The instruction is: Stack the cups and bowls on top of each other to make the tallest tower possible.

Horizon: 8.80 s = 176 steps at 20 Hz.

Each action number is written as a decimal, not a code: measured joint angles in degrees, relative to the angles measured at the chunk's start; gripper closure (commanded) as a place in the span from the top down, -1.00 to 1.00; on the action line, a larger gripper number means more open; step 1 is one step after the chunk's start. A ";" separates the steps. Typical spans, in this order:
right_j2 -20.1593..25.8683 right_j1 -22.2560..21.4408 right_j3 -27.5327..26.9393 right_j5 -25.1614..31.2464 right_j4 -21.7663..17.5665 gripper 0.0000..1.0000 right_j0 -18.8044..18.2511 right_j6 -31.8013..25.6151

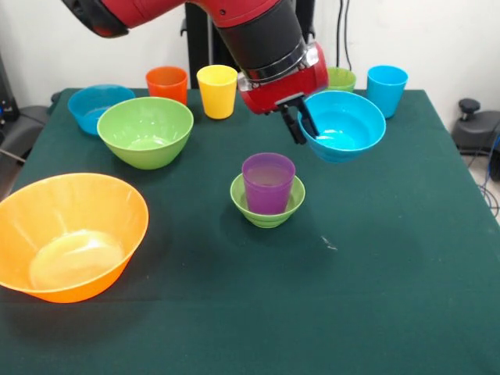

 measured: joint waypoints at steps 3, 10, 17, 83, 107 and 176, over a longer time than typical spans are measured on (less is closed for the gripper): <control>0.37 -0.12 -1.08 2.17 0.14 -1.00 -0.13 -0.79; 1.81 -1.90 -3.11 5.83 0.25 -1.00 -0.64 -2.24; 2.84 -3.33 -5.63 6.85 0.24 -1.00 -2.03 -4.17; 2.37 1.64 -6.03 -0.67 -4.59 -1.00 -4.06 -8.98; 2.49 3.86 -5.70 -0.67 -4.96 -1.00 -7.64 -8.98; 3.43 5.36 3.15 -0.62 -4.14 -1.00 -11.18 -8.98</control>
